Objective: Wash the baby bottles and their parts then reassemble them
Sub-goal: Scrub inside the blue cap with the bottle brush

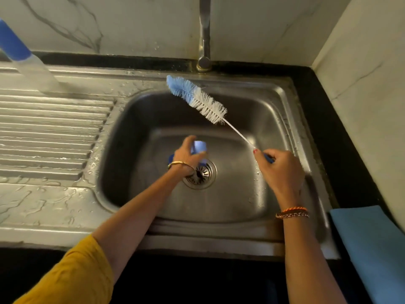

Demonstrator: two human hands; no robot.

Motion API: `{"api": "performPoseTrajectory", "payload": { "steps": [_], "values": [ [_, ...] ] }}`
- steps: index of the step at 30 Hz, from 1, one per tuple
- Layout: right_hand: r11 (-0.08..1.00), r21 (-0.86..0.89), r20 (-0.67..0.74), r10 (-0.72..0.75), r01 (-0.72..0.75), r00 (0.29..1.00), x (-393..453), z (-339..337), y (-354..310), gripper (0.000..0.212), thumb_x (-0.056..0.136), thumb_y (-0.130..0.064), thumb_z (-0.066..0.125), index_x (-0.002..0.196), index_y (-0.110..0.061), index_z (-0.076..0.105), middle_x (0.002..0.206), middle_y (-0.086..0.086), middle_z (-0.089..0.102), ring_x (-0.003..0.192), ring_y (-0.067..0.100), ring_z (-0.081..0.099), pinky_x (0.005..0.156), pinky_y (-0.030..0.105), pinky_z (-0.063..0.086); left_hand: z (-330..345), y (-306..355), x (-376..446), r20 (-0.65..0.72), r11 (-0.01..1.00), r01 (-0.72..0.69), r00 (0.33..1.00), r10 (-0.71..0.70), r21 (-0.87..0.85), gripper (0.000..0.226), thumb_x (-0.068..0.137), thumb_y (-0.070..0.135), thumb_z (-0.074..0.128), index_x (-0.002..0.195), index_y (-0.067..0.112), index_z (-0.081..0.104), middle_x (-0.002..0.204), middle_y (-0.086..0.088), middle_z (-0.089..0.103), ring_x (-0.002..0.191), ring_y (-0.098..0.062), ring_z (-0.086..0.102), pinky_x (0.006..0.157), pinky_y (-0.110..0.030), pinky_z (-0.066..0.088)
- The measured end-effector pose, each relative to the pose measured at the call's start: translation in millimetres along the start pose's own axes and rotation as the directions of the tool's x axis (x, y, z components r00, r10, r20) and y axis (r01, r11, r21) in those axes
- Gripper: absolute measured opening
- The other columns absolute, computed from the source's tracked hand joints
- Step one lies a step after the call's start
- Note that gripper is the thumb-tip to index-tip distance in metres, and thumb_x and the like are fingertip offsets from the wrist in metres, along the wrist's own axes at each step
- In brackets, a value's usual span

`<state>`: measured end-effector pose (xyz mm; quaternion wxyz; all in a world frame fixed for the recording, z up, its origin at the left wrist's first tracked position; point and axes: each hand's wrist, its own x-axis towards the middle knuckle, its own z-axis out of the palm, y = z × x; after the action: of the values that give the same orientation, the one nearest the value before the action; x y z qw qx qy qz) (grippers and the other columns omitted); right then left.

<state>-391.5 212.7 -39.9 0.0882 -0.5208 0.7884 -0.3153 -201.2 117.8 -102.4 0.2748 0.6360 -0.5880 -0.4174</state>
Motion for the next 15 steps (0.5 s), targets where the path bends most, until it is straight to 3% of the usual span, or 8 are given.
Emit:
{"api": "performPoseTrajectory", "payload": {
  "steps": [3, 4, 5, 6, 7, 9, 12, 15],
  "values": [
    [0.996, 0.060, -0.031, -0.069, 0.071, 0.997, -4, 0, -4, 0.047, 0.087, -0.036, 0.058, 0.050, -0.012, 0.045, 0.040, -0.002, 0.038, 0.042, 0.015, 0.037, 0.043, 0.024, 0.020, -48, 19, 8, -0.118, 0.813, 0.191, 0.946, -0.303, -0.550, 0.024, 0.082, 0.020, 0.061, 0.104, 0.015, 0.052, 0.089, -0.010, 0.058, 0.078, -0.022, 0.055, 0.072, -0.024, 0.050],
    [0.992, 0.074, -0.037, -0.099, 0.101, 0.994, -6, -1, -6, 0.046, 0.087, -0.037, 0.057, 0.050, -0.011, 0.047, 0.041, -0.001, 0.039, 0.042, 0.017, 0.039, 0.043, 0.025, 0.023, -67, 27, 10, -0.096, 0.658, 0.194, 0.921, -0.377, -0.727, 0.015, 0.085, 0.016, 0.057, 0.098, 0.013, 0.050, 0.081, -0.008, 0.056, 0.070, -0.019, 0.054, 0.070, -0.021, 0.051],
    [0.989, 0.084, -0.043, -0.123, 0.126, 0.992, -9, -2, -8, 0.045, 0.088, -0.037, 0.057, 0.051, -0.011, 0.050, 0.041, -0.001, 0.042, 0.042, 0.018, 0.041, 0.043, 0.025, 0.025, -85, 34, 12, -0.032, 0.423, 0.174, 0.899, -0.438, -0.889, 0.009, 0.088, 0.014, 0.054, 0.094, 0.010, 0.049, 0.076, -0.006, 0.052, 0.066, -0.016, 0.053, 0.069, -0.022, 0.051],
    [0.986, 0.087, -0.050, -0.138, 0.142, 0.989, -12, -3, -10, 0.044, 0.088, -0.037, 0.057, 0.053, -0.011, 0.053, 0.042, -0.002, 0.043, 0.042, 0.016, 0.042, 0.043, 0.025, 0.027, -101, 40, 14, 0.020, 0.192, 0.120, 0.890, -0.456, -0.974, 0.010, 0.089, 0.015, 0.053, 0.093, 0.007, 0.048, 0.074, -0.005, 0.052, 0.065, -0.014, 0.053, 0.066, -0.025, 0.051],
    [0.984, 0.087, -0.057, -0.152, 0.157, 0.987, -15, -6, -14, 0.042, 0.088, -0.037, 0.056, 0.054, -0.013, 0.054, 0.042, -0.004, 0.044, 0.042, 0.013, 0.042, 0.043, 0.024, 0.027, -117, 46, 15, 0.029, 0.057, 0.061, 0.899, -0.437, -0.997, 0.014, 0.089, 0.016, 0.055, 0.093, 0.005, 0.048, 0.076, -0.006, 0.054, 0.066, -0.014, 0.056, 0.062, -0.025, 0.052],
    [0.981, 0.086, -0.065, -0.170, 0.175, 0.983, -20, -10, -22, 0.039, 0.088, -0.037, 0.057, 0.055, -0.016, 0.054, 0.042, -0.008, 0.042, 0.043, 0.008, 0.042, 0.043, 0.022, 0.027, -140, 53, 14, -0.019, -0.029, -0.032, 0.928, -0.371, -0.999, 0.018, 0.088, 0.018, 0.057, 0.095, 0.003, 0.049, 0.084, -0.010, 0.060, 0.073, -0.016, 0.062, 0.064, -0.024, 0.054],
    [0.976, 0.077, -0.081, -0.199, 0.206, 0.977, -22, -12, -25, 0.043, 0.086, -0.035, 0.060, 0.049, -0.018, 0.045, 0.040, -0.006, 0.039, 0.041, 0.008, 0.039, 0.042, 0.022, 0.024, -170, 57, 17, -0.095, -0.039, -0.114, 0.937, -0.337, -0.993, 0.034, 0.087, 0.022, 0.059, 0.113, 0.001, 0.052, 0.106, -0.016, 0.064, 0.100, -0.025, 0.064, 0.090, -0.031, 0.052],
    [0.958, 0.076, -0.120, -0.266, 0.276, 0.956, -20, -8, -24, 0.038, 0.083, -0.030, 0.066, 0.051, -0.015, 0.053, 0.042, -0.003, 0.047, 0.041, 0.017, 0.045, 0.043, 0.025, 0.032, -183, 61, 15, -0.162, 0.140, -0.117, 0.912, -0.378, -0.983, 0.046, 0.086, 0.026, 0.059, 0.124, 0.004, 0.046, 0.118, -0.016, 0.058, 0.106, -0.027, 0.061, 0.091, -0.035, 0.052]
  ]
}}
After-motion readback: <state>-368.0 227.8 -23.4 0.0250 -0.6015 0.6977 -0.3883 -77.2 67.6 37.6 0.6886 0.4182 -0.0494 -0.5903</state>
